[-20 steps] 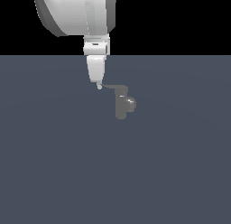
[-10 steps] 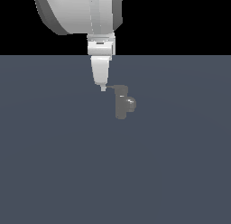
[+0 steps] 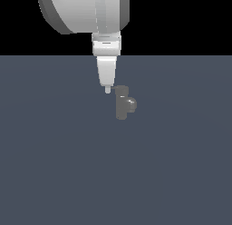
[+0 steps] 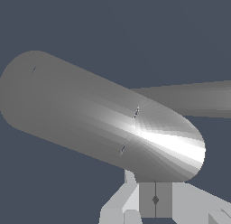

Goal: Turn on the faucet by rotating a designated handle.

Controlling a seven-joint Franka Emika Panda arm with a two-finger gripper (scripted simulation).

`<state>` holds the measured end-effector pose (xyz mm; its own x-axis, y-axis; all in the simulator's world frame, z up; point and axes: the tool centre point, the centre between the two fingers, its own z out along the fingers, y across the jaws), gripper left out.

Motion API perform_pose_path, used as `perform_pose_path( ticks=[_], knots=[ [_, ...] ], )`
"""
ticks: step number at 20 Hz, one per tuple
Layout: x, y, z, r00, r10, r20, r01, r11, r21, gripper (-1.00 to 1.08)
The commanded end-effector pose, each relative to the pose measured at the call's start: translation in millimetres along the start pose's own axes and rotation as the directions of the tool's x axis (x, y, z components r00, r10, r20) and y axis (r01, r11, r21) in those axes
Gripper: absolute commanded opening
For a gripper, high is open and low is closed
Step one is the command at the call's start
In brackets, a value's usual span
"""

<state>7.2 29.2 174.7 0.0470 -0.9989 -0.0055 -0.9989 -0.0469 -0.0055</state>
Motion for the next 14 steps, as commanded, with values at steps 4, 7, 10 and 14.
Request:
perform_pose_path(
  ticks=[4,7,10,14],
  knots=[
    [46.4,8.9,0.8,1.0,0.022,-0.004,-0.022,1.0,-0.003,-1.0],
    [66.4,13.8,1.1,1.0,0.025,-0.005,-0.025,1.0,-0.004,-1.0],
    [79.7,17.0,1.3,1.0,0.027,-0.006,-0.027,1.0,-0.005,-1.0],
    [58.9,6.2,-0.3,1.0,-0.014,0.003,0.014,1.0,-0.002,-1.0]
  ],
)
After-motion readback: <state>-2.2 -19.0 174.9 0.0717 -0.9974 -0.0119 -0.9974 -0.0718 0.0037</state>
